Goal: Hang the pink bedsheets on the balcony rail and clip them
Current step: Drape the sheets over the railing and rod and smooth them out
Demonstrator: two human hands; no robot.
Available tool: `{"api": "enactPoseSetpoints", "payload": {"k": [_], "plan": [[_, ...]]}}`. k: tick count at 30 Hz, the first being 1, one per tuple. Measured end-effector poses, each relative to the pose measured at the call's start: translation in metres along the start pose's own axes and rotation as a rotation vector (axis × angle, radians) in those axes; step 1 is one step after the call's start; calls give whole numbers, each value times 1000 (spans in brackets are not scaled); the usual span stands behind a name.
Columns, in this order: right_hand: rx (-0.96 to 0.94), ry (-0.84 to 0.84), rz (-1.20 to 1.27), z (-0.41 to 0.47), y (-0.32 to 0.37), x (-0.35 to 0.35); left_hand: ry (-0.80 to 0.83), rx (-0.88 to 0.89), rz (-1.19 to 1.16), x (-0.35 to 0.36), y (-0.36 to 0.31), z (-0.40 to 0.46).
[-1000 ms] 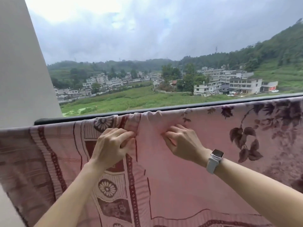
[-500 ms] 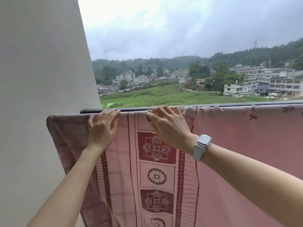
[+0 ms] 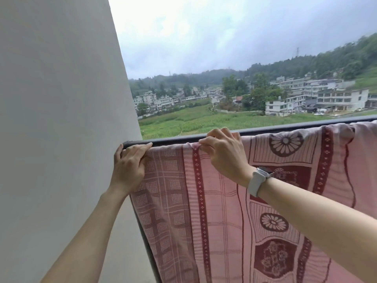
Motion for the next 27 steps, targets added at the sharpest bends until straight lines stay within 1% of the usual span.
{"api": "enactPoseSetpoints", "payload": {"k": [3, 5, 7, 8, 10, 11, 12, 14, 16, 17, 19, 22, 24, 25, 27], "plan": [[42, -30, 31, 6, 7, -2, -85, 31, -152, -13, 6, 2], [40, -44, 18, 13, 17, -4, -127, -36, -285, -25, 15, 4], [41, -76, 25, 22, 29, -9, -188, -109, -351, -40, 27, 5], [37, -102, 41, 28, 36, -13, -248, -116, -328, -49, 31, 4], [2, -179, 95, 37, 52, -22, -387, -95, -174, -65, 36, 0], [-21, -200, 120, 38, 59, -25, -432, -90, -94, -70, 36, -4], [-51, -190, 130, 37, 63, -24, -443, -90, -35, -71, 36, -9], [-126, -94, 94, 24, 68, -11, -377, -93, -13, -62, 38, -22], [-195, -6, 30, 4, 67, 5, -297, -123, -93, -44, 45, -43], [-221, 7, 1, -6, 65, 11, -264, -151, -147, -35, 48, -52], [-269, -5, -38, -19, 65, 19, -197, -253, -315, -19, 57, -65], [-287, -6, -118, -23, 64, 32, -116, -508, -739, 5, 73, -71], [-272, 10, -197, -24, 64, 41, -97, -651, -851, 15, 82, -75], [-267, 21, -228, -24, 65, 45, -100, -677, -888, 17, 86, -74], [-262, 37, -272, -23, 68, 50, -135, -669, -958, 16, 86, -69]]}}
Point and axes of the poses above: each hand's wrist, its own z-axis towards the middle knuckle, its own x-axis out of the palm, y = z × x, the point moved 6 cm from there along z, towards the middle knuckle, and after that the axes turned 8 degrees about y, right-handed, at the moved point
